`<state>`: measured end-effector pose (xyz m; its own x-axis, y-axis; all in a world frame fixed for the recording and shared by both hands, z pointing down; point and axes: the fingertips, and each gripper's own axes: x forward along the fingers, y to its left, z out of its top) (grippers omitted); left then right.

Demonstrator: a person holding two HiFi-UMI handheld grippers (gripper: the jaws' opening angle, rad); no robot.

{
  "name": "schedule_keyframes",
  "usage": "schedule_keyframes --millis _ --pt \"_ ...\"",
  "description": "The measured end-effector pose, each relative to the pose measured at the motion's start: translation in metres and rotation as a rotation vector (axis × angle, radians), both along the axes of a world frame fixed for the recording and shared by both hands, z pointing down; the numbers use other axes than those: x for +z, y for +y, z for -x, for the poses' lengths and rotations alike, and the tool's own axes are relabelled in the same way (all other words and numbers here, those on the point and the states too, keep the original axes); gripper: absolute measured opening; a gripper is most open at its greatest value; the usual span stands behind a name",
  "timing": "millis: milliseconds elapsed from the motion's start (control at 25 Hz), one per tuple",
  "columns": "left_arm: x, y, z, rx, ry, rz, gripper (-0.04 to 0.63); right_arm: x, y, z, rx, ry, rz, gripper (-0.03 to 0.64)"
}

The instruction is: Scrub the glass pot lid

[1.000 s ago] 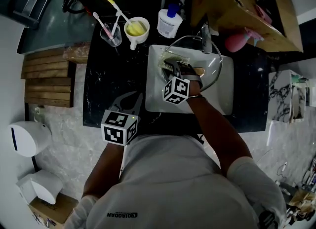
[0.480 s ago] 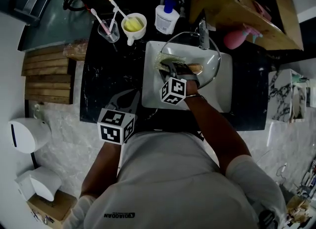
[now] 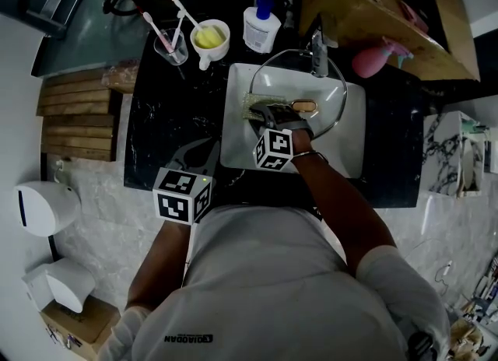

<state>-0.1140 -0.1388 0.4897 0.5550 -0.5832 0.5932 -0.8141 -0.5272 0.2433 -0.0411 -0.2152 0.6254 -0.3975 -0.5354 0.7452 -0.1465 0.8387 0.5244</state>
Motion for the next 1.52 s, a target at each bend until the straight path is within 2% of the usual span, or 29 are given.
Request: schedule_keyframes --millis 440,880,1040,1520 --pt "-0.002 0.008 -0.014 -0.036 -0.006 0.001 0.015 0.010 0.023 -0.011 -0.078 0.016 0.033 0.110" --pt "0.003 0.023 -0.036 -0.056 -0.016 0.010 0.015 0.018 0.045 -0.029 -0.205 0.066 0.044 0.110" --pt "0.009 0.027 -0.051 -0.069 0.005 0.032 0.015 0.019 0.052 -0.036 -0.242 0.075 0.052 0.110" --pt "0.010 0.043 -0.092 -0.124 0.020 0.030 0.015 0.028 0.078 -0.059 -0.361 0.101 0.099 0.110"
